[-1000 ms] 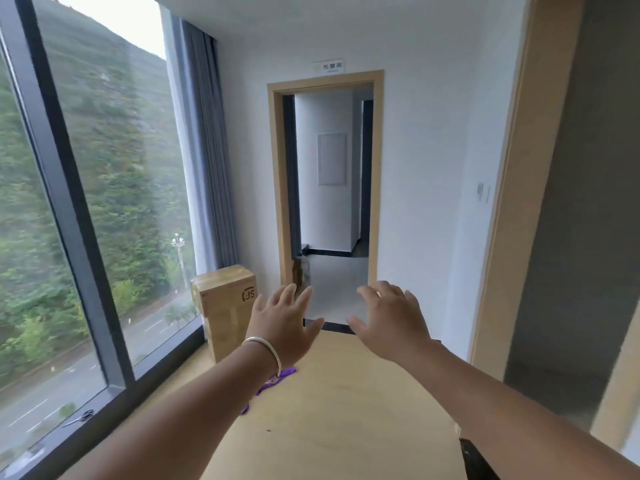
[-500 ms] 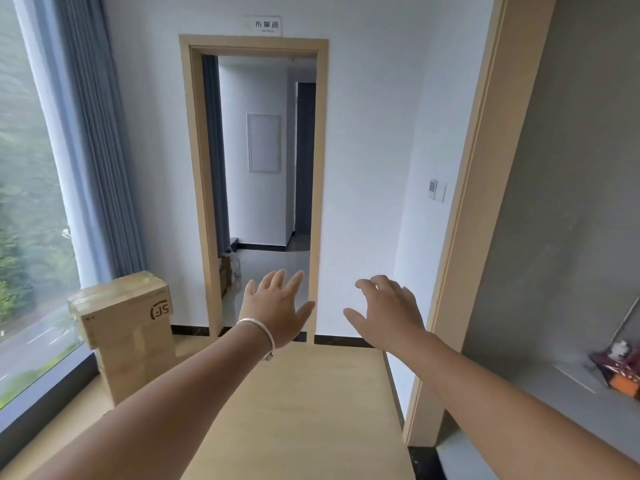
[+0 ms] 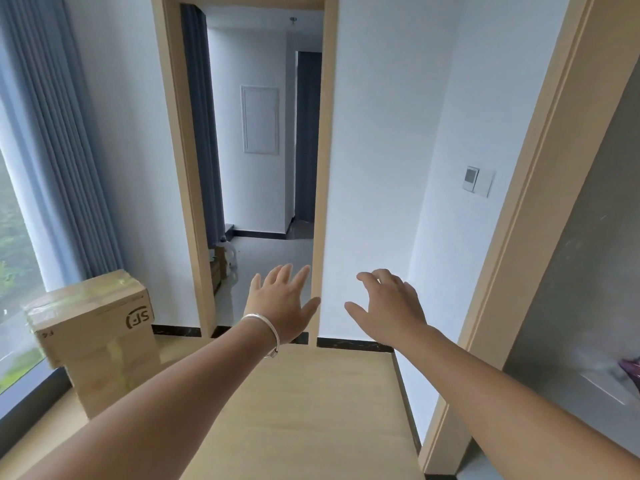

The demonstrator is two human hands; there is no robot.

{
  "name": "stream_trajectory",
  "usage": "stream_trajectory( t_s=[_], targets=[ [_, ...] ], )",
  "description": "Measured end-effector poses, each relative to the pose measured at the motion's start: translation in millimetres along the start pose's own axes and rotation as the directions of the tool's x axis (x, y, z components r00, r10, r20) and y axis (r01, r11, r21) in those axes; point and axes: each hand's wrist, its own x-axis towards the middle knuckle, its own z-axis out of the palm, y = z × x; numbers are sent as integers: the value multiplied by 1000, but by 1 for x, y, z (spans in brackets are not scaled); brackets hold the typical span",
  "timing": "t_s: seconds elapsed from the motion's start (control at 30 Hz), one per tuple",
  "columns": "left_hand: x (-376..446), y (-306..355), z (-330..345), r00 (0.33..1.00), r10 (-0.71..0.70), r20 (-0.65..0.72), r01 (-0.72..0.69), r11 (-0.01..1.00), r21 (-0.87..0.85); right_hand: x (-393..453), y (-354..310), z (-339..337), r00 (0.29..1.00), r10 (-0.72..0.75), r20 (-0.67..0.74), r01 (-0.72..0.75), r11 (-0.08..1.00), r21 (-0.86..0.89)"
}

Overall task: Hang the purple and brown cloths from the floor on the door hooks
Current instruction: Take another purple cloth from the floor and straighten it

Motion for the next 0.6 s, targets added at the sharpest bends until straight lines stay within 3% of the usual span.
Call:
stream_trajectory(
  t_s=[0.37, 0.6],
  targets=[
    [186, -83, 98, 985, -169, 28, 168, 985, 37, 230, 22, 96, 984, -174, 32, 174, 985, 10],
    [234, -151, 164, 944, -322, 68, 319, 946, 51, 337, -11, 172, 946, -307, 104, 301, 951, 68]
  ],
)
